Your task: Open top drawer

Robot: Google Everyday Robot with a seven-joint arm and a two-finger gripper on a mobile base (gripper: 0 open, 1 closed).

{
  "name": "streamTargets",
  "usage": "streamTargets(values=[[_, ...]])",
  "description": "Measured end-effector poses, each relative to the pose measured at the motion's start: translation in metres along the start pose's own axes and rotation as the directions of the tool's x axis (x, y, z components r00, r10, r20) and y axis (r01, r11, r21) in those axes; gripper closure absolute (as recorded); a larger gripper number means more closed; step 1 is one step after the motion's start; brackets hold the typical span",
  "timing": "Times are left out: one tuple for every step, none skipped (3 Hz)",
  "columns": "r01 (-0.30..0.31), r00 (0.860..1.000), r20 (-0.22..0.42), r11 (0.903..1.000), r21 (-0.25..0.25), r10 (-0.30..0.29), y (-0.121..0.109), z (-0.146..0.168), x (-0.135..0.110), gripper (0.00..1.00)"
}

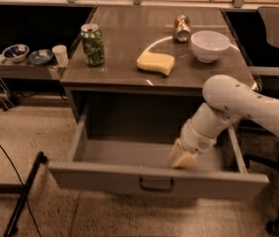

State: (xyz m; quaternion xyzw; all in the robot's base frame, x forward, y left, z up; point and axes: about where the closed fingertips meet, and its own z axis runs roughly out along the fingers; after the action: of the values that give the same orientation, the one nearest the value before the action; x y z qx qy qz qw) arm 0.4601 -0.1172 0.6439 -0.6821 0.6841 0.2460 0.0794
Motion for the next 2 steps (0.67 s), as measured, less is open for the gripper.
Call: streamTargets(values=[[0.0, 1.0, 0.0, 1.0, 0.0, 0.0, -0.001, 0.0, 0.0, 1.0], [0.016, 0.996, 0.087, 0.9999, -0.003, -0.016, 0.03, -0.023, -0.006, 1.0]])
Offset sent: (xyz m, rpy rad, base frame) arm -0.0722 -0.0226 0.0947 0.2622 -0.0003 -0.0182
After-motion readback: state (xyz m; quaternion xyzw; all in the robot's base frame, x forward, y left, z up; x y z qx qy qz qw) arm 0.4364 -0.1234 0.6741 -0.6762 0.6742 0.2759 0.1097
